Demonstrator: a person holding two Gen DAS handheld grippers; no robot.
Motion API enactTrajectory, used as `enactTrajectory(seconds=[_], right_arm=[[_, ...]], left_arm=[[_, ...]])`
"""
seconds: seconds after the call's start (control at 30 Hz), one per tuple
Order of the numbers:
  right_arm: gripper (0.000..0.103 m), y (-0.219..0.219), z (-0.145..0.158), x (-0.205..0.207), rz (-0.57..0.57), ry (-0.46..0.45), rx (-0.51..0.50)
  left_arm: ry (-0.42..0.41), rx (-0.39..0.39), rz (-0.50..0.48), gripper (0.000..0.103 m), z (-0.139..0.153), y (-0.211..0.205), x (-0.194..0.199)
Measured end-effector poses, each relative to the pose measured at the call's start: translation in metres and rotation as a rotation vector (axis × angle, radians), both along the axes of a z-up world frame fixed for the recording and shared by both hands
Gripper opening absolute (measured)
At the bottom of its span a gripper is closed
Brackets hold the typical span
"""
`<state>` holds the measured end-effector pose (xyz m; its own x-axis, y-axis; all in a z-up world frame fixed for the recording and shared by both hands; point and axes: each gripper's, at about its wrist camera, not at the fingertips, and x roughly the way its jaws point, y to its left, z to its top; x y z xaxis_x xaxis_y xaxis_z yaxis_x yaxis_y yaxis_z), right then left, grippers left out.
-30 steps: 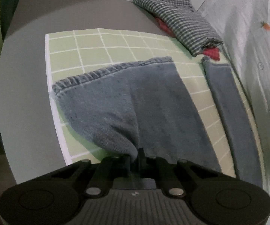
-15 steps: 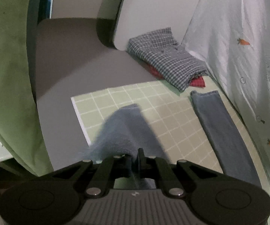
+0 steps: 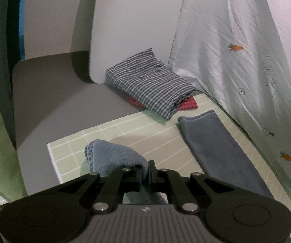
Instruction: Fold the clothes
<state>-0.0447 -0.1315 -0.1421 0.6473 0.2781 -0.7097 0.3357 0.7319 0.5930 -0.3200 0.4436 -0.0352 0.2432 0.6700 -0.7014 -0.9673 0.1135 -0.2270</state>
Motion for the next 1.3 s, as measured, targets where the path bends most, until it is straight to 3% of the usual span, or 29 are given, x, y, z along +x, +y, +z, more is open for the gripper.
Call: enactTrajectory(seconds=[0.2, 0.37, 0.5, 0.57, 0.6, 0.67, 0.7, 0.73, 0.77, 0.8, 0.83, 0.9, 0.97, 1.13, 1.23, 1.27, 1.3], right_arm=[[0.01, 0.019, 0.016, 0.034, 0.009, -0.014, -0.002], [0.01, 0.046, 0.021, 0.078, 0.017, -0.025, -0.01], [0.011, 0.074, 0.012, 0.147, -0.009, 0.005, 0.036], [0.013, 0.095, 0.013, 0.193, 0.03, -0.011, 0.003], [0.014, 0.107, 0.013, 0.215, 0.058, -0.027, -0.035], [0.031, 0.127, 0.013, 0.248, 0.084, -0.025, -0.09], [0.04, 0.135, 0.012, 0.257, 0.094, -0.024, -0.103], [0.061, 0.142, 0.013, 0.262, 0.102, -0.032, -0.117], [0.078, 0.146, 0.014, 0.258, 0.103, -0.058, -0.138], [0.084, 0.151, 0.015, 0.252, 0.11, -0.08, -0.168], [0.087, 0.155, 0.015, 0.244, 0.125, -0.083, -0.223], [0.087, 0.155, 0.011, 0.227, 0.122, -0.045, -0.314], [0.087, 0.146, 0.002, 0.208, 0.083, 0.015, -0.342], [0.088, 0.108, -0.034, 0.167, -0.093, 0.179, -0.229], [0.091, 0.102, -0.054, 0.16, -0.129, 0.178, -0.123], [0.102, 0.104, -0.057, 0.161, -0.126, 0.16, -0.097], [0.101, 0.107, -0.058, 0.163, -0.116, 0.132, -0.086]], left_arm=[[0.027, 0.024, -0.024, 0.006, 0.006, 0.025, 0.049], [0.004, 0.013, -0.053, 0.006, 0.004, 0.067, 0.112], [-0.018, -0.004, -0.105, 0.006, -0.01, 0.112, 0.177], [0.003, -0.007, -0.171, 0.008, -0.023, 0.138, 0.224], [0.014, -0.009, -0.203, 0.014, -0.029, 0.151, 0.248], [0.001, -0.042, -0.244, 0.023, -0.041, 0.169, 0.279], [-0.022, -0.072, -0.254, 0.032, -0.047, 0.174, 0.287], [-0.041, -0.098, -0.263, 0.04, -0.052, 0.179, 0.295], [-0.029, -0.086, -0.264, 0.058, -0.059, 0.175, 0.297], [-0.014, -0.073, -0.264, 0.076, -0.065, 0.17, 0.298], [0.036, -0.042, -0.257, 0.08, -0.07, 0.163, 0.295], [0.127, -0.018, -0.269, 0.08, -0.08, 0.15, 0.289], [0.153, -0.04, -0.284, 0.08, -0.088, 0.14, 0.273], [0.183, -0.092, -0.309, 0.08, -0.094, 0.105, 0.236], [0.173, -0.131, -0.333, 0.08, -0.093, 0.085, 0.221], [0.162, -0.144, -0.34, 0.08, -0.091, 0.077, 0.218], [0.152, -0.156, -0.347, 0.08, -0.09, 0.07, 0.214]])
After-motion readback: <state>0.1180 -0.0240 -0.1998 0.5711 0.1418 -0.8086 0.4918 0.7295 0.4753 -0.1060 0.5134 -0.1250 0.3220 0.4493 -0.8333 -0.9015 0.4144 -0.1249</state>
